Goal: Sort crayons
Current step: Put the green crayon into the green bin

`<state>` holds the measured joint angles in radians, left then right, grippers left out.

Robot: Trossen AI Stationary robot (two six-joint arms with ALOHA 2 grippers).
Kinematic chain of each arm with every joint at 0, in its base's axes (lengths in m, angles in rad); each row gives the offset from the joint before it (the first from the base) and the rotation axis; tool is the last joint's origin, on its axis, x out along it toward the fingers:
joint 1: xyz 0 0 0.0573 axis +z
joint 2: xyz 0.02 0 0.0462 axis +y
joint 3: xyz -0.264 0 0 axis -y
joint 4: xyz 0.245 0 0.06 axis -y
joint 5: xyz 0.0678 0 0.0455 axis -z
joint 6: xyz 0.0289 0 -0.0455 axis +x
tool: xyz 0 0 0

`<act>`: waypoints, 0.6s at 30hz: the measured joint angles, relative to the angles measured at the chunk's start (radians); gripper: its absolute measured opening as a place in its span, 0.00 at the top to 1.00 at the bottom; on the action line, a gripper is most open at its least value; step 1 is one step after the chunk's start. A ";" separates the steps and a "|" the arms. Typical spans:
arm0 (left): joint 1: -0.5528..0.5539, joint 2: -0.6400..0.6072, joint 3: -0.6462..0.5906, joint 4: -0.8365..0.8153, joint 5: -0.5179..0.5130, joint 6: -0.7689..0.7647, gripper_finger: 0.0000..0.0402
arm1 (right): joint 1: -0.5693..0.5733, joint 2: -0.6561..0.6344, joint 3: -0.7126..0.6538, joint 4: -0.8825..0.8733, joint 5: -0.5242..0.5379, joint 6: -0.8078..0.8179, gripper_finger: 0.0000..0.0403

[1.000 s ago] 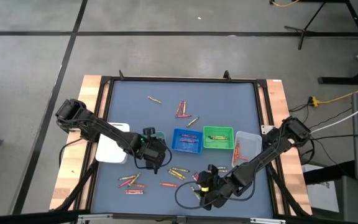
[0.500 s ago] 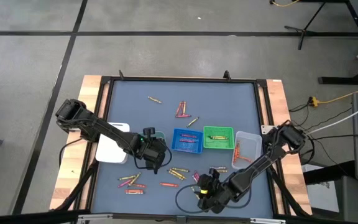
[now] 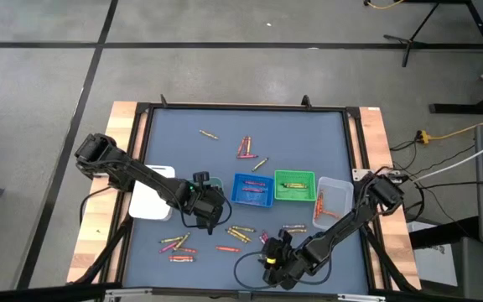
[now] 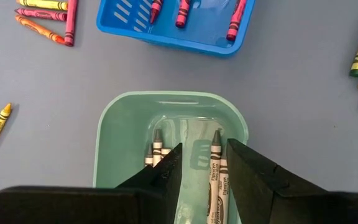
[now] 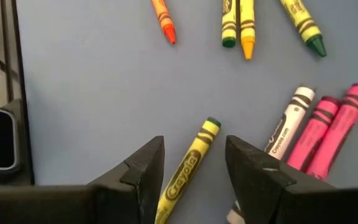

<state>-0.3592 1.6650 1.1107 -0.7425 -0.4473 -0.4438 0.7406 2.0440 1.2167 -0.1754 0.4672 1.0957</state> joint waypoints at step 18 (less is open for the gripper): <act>0.000 0.000 0.000 0.002 0.000 0.001 0.73 | 0.000 0.009 0.001 -0.032 0.024 -0.001 0.70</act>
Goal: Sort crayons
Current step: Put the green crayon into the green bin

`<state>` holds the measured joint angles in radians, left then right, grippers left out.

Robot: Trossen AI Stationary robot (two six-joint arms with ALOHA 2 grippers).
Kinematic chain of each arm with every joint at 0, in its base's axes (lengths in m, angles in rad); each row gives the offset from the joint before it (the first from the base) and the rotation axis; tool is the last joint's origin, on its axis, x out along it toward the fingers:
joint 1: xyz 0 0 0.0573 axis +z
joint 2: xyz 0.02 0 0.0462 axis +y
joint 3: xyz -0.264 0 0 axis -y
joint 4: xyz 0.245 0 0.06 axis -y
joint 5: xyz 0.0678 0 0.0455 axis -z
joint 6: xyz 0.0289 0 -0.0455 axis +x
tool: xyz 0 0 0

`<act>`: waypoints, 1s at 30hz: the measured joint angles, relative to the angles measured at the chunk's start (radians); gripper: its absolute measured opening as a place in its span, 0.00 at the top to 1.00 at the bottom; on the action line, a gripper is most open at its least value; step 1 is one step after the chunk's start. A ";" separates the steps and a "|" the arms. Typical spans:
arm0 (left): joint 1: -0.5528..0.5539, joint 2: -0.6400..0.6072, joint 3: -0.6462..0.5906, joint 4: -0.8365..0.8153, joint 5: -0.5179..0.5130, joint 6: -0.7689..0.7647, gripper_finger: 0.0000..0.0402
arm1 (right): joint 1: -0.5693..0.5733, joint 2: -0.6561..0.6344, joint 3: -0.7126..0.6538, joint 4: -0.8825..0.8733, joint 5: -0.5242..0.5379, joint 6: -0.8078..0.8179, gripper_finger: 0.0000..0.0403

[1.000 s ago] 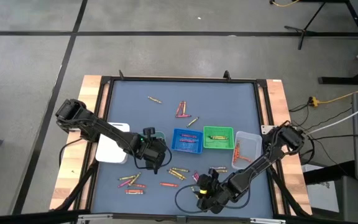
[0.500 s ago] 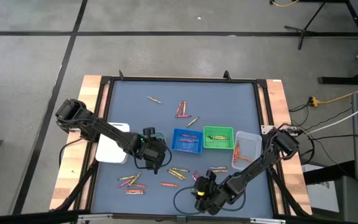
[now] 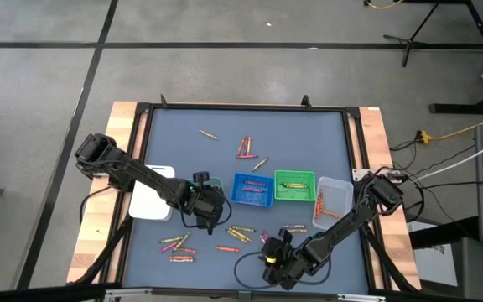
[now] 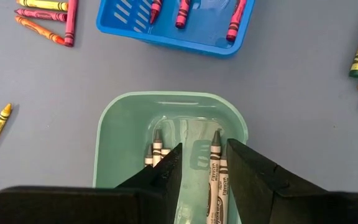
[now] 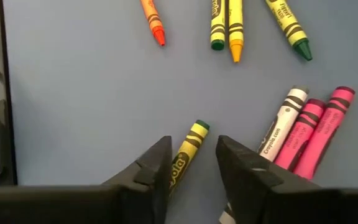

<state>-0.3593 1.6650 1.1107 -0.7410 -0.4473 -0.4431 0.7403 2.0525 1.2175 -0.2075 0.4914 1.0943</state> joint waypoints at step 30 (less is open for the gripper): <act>0.000 0.000 0.000 0.001 0.000 -0.001 0.73 | -0.001 -0.002 -0.002 -0.006 -0.005 0.000 0.94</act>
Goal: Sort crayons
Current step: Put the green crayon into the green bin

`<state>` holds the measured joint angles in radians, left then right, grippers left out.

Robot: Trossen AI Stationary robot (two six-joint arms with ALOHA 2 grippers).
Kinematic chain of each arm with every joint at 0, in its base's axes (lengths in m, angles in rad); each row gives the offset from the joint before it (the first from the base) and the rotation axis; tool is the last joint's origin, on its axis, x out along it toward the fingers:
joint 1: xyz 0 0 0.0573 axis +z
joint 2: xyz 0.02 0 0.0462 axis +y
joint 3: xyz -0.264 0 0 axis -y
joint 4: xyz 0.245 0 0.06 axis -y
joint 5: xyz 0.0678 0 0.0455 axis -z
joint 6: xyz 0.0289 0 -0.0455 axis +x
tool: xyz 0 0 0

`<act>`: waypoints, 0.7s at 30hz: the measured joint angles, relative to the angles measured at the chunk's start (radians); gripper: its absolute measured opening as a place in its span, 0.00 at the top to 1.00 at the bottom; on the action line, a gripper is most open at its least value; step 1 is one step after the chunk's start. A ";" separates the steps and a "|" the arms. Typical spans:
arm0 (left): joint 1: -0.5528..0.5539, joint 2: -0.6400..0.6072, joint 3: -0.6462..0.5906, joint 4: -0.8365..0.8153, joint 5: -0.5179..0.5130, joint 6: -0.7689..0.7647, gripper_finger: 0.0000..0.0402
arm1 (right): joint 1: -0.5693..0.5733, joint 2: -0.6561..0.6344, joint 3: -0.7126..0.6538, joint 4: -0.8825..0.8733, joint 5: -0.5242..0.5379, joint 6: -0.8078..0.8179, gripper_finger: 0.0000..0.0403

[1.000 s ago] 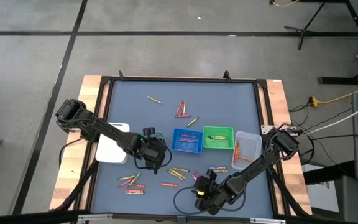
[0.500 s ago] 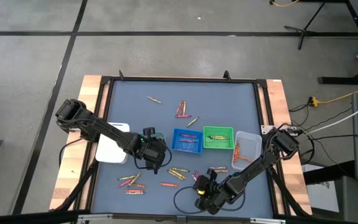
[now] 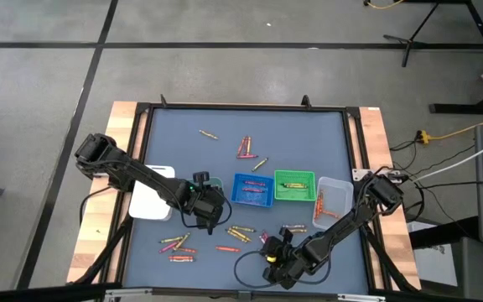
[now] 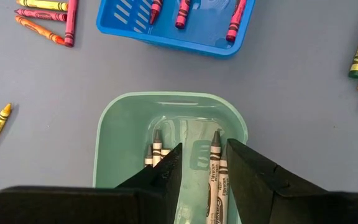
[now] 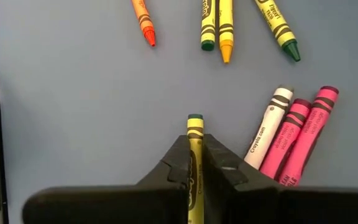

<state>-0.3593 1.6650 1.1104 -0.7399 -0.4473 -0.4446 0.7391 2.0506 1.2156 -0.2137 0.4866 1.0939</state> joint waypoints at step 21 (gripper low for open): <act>0.000 0.000 0.000 0.019 0.000 0.002 0.73 | 0.000 -0.180 0.000 -0.077 -0.038 -0.175 0.94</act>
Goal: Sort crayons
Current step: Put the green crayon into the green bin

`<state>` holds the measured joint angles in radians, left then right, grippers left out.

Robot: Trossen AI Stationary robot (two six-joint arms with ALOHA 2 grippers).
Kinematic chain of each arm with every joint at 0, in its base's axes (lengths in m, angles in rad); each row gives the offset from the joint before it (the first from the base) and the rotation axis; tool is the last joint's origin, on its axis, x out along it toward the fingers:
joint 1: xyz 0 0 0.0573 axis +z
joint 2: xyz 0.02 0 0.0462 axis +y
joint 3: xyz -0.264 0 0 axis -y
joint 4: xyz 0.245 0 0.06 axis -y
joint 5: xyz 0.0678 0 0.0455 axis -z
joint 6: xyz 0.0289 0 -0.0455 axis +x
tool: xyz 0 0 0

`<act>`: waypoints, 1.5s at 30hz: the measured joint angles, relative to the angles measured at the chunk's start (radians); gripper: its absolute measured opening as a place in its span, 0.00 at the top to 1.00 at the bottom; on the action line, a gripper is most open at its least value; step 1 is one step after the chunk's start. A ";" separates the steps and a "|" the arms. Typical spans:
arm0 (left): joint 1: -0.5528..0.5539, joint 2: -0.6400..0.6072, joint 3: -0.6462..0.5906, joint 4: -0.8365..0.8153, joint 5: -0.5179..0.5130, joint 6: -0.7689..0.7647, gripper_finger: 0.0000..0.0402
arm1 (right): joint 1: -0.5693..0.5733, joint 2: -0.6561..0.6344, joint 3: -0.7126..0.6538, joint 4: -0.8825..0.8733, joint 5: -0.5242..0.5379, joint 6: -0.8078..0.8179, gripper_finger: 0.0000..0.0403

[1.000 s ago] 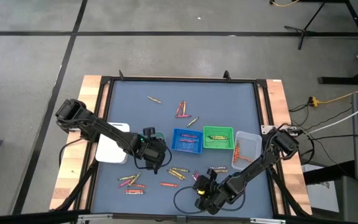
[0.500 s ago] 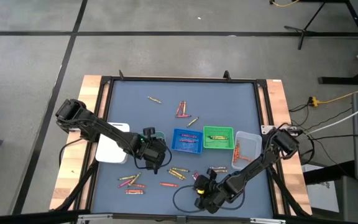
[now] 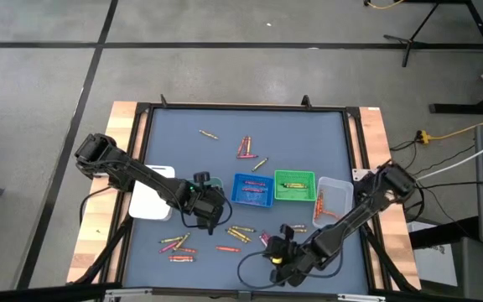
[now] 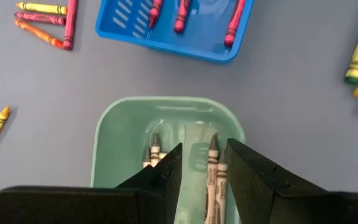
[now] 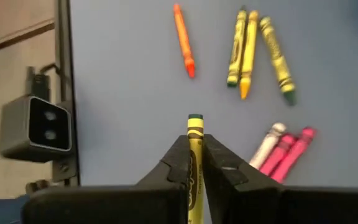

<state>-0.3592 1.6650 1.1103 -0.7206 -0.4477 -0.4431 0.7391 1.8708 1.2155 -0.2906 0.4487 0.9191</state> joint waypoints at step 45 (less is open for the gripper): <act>0.347 -0.002 0.000 0.393 0.105 0.239 0.73 | -0.343 -0.492 -0.156 -0.714 0.023 -0.590 0.94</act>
<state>-0.0125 1.6634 1.1103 -0.3275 -0.3426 -0.2042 0.3959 1.3785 1.0592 -1.0045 0.4721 0.3293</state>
